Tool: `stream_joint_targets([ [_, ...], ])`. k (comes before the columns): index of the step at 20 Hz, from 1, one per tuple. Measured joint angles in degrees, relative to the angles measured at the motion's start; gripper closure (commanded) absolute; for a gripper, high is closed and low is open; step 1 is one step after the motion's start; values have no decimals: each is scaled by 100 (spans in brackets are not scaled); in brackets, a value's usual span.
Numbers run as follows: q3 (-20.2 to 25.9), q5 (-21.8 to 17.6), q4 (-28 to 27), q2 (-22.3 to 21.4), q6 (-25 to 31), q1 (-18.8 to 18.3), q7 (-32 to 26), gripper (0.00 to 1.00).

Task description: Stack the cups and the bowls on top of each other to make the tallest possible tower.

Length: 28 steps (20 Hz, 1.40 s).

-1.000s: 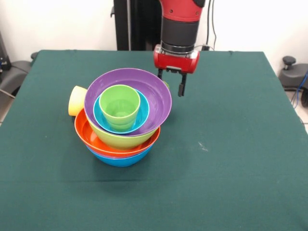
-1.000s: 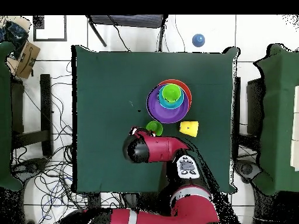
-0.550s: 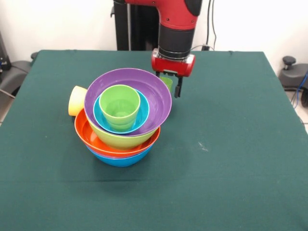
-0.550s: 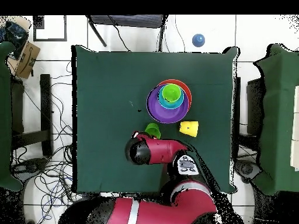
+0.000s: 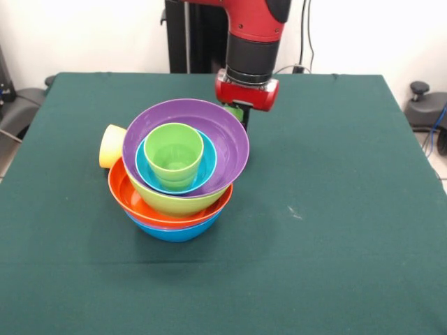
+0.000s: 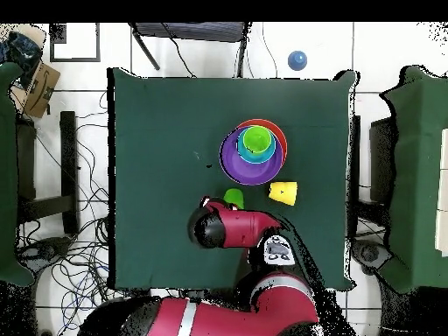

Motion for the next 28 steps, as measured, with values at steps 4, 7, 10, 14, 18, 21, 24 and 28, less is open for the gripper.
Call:
stream_joint_targets([
  [4, 1, 82, 24, -6, -51, 2, 0, 100],
  [7, -1, 112, 72, -51, -51, 0, 0, 100],
  [10, 0, 155, 200, -194, -51, 1, 0, 100],
  [14, -1, 244, 492, -593, -14, 1, 0, 100],
  [18, 0, 370, 752, -1035, 171, -1, 0, 100],
  [21, 31, 540, 901, -1277, 404, -27, 0, 100],
  [24, 115, 870, 1114, -1640, 930, -112, 0, 100],
  [28, 188, 1083, 1234, -1899, 1434, -218, 0, 100],
])
